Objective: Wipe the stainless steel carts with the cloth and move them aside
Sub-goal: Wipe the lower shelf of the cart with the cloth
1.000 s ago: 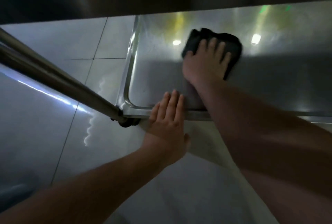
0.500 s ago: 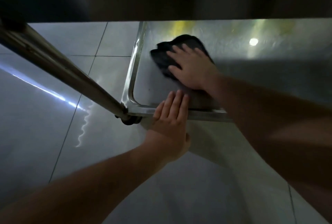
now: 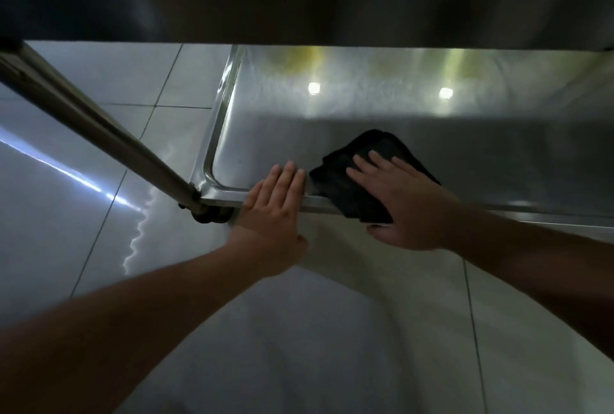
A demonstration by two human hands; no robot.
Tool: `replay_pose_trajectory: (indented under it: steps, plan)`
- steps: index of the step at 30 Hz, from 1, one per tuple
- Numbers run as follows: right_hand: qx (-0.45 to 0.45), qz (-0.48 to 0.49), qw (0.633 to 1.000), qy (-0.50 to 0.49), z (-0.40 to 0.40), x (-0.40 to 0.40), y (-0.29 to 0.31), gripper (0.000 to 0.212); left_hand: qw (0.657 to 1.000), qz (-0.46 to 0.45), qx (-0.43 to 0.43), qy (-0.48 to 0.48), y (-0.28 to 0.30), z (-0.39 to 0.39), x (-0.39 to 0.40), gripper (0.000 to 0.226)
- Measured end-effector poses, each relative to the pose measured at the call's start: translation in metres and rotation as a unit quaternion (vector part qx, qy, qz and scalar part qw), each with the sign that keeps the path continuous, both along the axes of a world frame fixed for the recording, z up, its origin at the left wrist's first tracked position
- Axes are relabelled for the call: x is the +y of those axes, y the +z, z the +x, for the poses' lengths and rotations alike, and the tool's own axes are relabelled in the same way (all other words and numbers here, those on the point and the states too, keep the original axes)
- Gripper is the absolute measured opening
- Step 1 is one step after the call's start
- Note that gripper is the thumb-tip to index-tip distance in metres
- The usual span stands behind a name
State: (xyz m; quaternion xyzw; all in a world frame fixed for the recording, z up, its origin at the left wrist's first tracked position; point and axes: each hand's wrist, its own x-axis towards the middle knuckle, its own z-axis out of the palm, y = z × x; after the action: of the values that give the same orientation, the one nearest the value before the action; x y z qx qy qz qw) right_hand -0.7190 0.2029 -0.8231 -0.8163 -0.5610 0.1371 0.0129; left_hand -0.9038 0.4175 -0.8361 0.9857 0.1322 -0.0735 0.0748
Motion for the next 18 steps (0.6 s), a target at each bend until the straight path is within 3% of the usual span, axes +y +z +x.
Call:
replay_pose_trajectory:
  steps: [11, 15, 18]
  plan:
    - [0.067, 0.047, 0.997, 0.006, -0.012, -0.039, 0.023, 0.075, 0.99, 0.001, 0.136, -0.024, 0.03, 0.015, 0.006, 0.116]
    - [0.054, -0.021, 0.998, -0.025, -0.024, -0.051, 0.052, 0.071, 0.987, 0.0, 0.161, -0.006, 0.06, 0.015, -0.01, 0.112]
    - [0.158, -0.032, 0.983, -0.082, -0.049, -0.076, 0.079, 0.062, 0.979, -0.016, 0.203, -0.018, 0.095, 0.004, -0.041, 0.106]
